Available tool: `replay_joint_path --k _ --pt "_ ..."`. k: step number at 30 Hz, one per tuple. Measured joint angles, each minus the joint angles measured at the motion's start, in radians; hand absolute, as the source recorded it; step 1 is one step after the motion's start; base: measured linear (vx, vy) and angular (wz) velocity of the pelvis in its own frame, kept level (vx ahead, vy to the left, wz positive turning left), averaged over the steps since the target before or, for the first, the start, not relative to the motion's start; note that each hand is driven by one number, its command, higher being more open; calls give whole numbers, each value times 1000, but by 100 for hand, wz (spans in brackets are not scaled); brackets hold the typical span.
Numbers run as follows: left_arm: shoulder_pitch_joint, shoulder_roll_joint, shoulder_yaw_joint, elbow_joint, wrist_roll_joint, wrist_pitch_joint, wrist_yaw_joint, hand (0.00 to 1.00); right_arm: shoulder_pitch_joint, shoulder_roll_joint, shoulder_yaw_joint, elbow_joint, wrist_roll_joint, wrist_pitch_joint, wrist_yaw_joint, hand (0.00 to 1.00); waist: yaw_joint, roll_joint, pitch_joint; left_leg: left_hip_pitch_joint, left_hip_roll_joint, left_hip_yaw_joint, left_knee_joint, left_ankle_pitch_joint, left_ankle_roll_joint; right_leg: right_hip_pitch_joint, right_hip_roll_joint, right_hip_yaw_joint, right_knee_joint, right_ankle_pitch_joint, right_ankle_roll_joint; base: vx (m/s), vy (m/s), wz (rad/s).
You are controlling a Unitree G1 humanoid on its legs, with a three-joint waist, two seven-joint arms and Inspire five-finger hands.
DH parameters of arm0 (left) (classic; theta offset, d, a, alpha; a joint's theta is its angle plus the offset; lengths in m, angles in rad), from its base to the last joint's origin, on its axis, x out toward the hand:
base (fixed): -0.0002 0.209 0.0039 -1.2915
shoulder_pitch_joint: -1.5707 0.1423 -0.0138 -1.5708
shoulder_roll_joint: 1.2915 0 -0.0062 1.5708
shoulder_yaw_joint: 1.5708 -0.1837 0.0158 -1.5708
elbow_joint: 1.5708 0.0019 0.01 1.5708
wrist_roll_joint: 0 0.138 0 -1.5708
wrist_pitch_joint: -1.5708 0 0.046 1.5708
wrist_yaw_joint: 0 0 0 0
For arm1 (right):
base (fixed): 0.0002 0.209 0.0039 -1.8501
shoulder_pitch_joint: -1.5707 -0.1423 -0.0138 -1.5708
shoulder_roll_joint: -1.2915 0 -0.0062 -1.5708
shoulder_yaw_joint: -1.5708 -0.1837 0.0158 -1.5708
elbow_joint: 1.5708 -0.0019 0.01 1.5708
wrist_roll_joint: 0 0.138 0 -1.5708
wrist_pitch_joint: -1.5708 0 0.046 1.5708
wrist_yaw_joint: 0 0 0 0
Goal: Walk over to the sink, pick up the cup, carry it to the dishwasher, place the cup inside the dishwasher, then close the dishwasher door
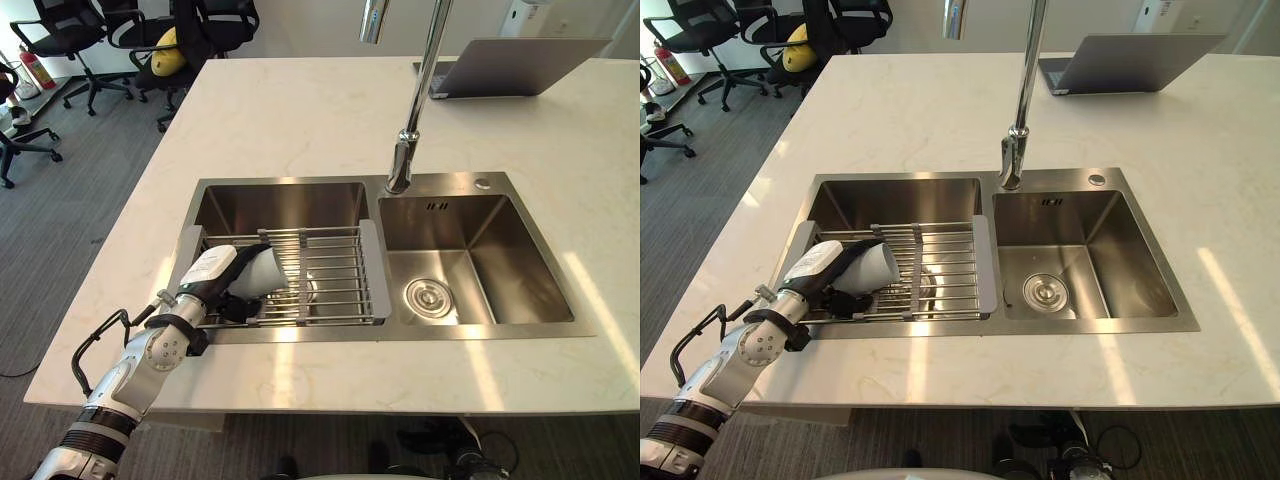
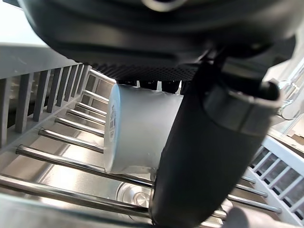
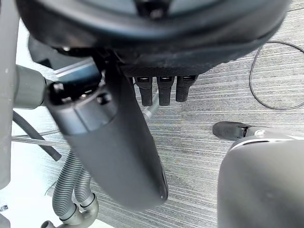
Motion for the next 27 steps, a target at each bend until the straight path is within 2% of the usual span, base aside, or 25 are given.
replay_joint_path --k 9,15,21,27 --pt "-41 -40 29 73 5 33 30 30 -1 2 0 -2 1 0 0 90 -10 -6 5 1 -1 11 -2 0 0 -5 -1 9 0 2 3 -7 0 -2" --pt "-40 -55 30 65 3 35 33 30 0 4 -4 -2 2 0 0 90 -18 -7 6 3 -1 11 -2 0 0 -3 -2 9 0 2 3 0 0 0" --pt "39 -138 30 -117 -40 36 39 30 0 7 -5 -2 2 0 -1 90 -17 -8 7 3 -2 7 -2 0 1 0 -2 5 0 2 3 0 0 0" --pt "110 -238 29 -329 -137 8 60 30 -1 21 -7 -3 2 0 -3 90 -15 -8 7 11 -2 2 2 1 2 13 -3 1 1 2 3 0 0 1"
